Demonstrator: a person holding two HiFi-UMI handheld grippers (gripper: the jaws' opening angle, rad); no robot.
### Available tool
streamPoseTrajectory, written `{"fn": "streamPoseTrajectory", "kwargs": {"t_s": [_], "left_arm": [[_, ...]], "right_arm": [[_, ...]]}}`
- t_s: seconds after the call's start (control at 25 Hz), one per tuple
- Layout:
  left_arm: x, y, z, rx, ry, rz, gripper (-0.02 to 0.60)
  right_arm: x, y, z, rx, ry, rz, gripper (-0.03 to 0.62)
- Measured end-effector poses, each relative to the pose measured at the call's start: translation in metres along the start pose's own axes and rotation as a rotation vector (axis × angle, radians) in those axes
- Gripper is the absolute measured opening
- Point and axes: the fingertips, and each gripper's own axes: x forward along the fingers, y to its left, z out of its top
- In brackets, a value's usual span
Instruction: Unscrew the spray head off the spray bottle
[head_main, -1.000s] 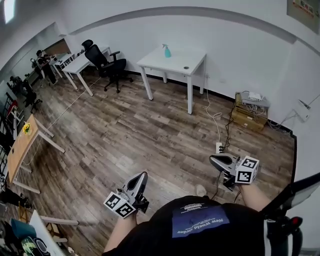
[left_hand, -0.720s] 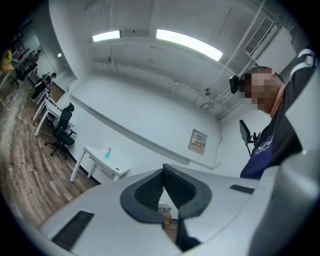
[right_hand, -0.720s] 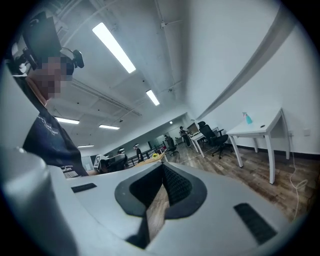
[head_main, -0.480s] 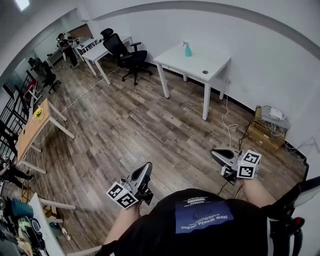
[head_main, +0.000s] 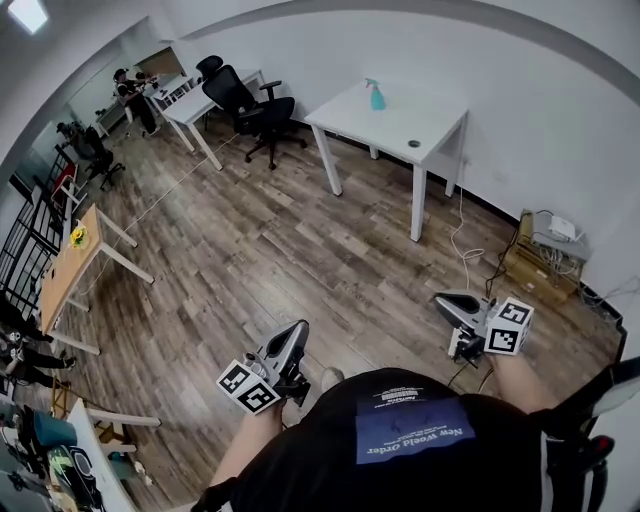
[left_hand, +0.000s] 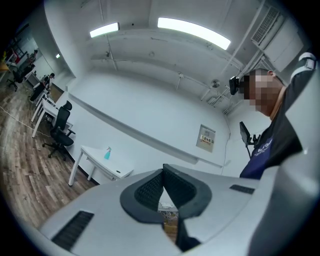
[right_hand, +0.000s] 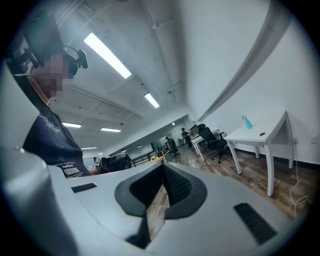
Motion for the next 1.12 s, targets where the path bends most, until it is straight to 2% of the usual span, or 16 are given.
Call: {"fn": "streamPoseTrajectory", "kwargs": {"t_s": [0.16, 0.32, 0.48, 0.6, 0.84, 1.12], "left_arm": [[0.019, 0.032, 0.004, -0.010, 0.002, -0.056, 0.002], [0.035, 0.082, 0.020, -0.016, -0.002, -0.126, 0.002], [0.046, 0.138, 0.054, -0.009, -0.002, -0.186, 0.002], [0.046, 0.180, 0.086, 0.001, 0.004, -0.211, 0.002], [0.037, 0.257, 0.128, 0.023, -0.001, -0.216, 0.002], [0.023, 0.327, 0.148, 0.011, -0.017, -0.146, 0.002]], "right_arm": [[0.016, -0.019, 0.003, -0.013, 0.001, -0.047, -0.003], [0.047, -0.036, 0.016, -0.048, -0.017, -0.115, -0.003], [0.100, -0.049, 0.035, -0.059, -0.038, -0.172, -0.003], [0.152, -0.049, 0.050, -0.084, -0.040, -0.175, -0.003], [0.243, -0.060, 0.064, -0.107, -0.035, -0.160, -0.003], [0.312, -0.087, 0.072, -0.098, -0.003, -0.128, -0.003]]}}
